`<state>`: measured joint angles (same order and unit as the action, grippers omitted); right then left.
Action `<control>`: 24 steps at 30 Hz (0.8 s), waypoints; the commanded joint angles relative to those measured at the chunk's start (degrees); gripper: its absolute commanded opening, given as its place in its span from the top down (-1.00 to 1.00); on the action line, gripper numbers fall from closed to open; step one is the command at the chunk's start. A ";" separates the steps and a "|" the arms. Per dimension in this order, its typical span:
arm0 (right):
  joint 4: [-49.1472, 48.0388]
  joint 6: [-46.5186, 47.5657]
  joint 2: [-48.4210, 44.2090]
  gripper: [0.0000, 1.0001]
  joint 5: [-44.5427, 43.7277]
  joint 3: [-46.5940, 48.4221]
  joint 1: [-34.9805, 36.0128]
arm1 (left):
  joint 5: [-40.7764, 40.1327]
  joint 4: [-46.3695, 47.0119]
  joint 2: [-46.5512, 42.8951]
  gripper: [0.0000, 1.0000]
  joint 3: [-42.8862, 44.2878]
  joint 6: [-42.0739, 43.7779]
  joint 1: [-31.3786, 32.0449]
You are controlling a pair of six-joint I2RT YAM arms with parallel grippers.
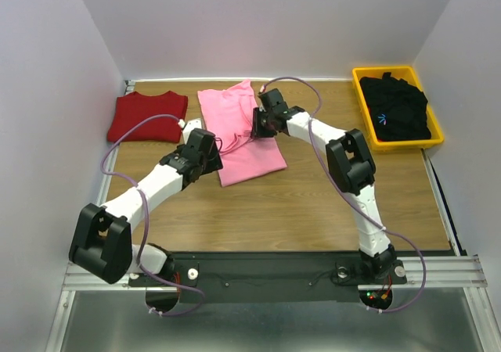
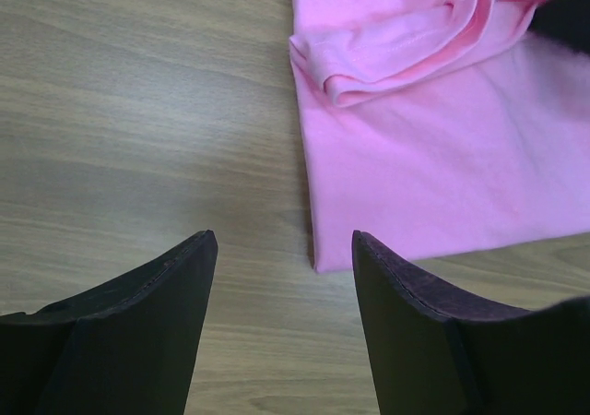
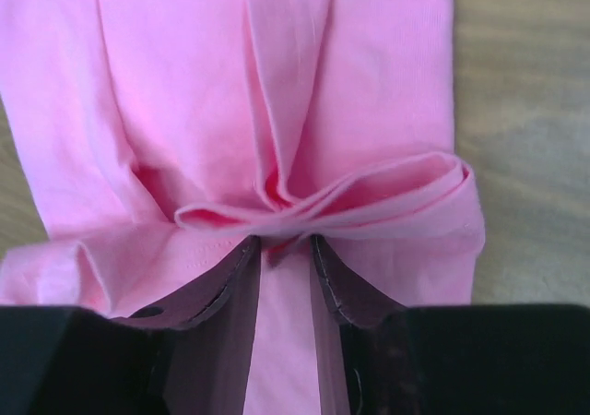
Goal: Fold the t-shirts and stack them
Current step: Fold the tshirt
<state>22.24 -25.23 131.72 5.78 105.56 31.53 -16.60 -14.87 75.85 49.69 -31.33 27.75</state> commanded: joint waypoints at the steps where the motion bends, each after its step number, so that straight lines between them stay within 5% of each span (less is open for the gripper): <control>1: -2.55 -0.34 2.92 0.32 -2.09 8.32 0.11 | -0.01 -0.16 -3.17 -0.43 -1.17 1.62 0.11; 11: -2.73 0.09 6.80 0.12 -5.43 19.69 0.02 | 2.10 1.86 -4.40 -0.43 -2.41 2.77 0.11; 16: -2.73 1.76 -3.38 0.04 -9.29 7.58 -0.33 | 0.26 5.38 1.30 -0.27 0.13 3.29 -0.06; 24: -2.73 2.56 -21.93 -0.08 -7.81 -13.77 -3.40 | -0.45 6.00 18.77 0.16 15.59 4.53 -1.64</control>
<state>21.76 -23.46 118.10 -1.85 97.47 30.02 -15.73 -10.44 90.08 57.78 -28.05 26.72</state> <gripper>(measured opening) 0.539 0.459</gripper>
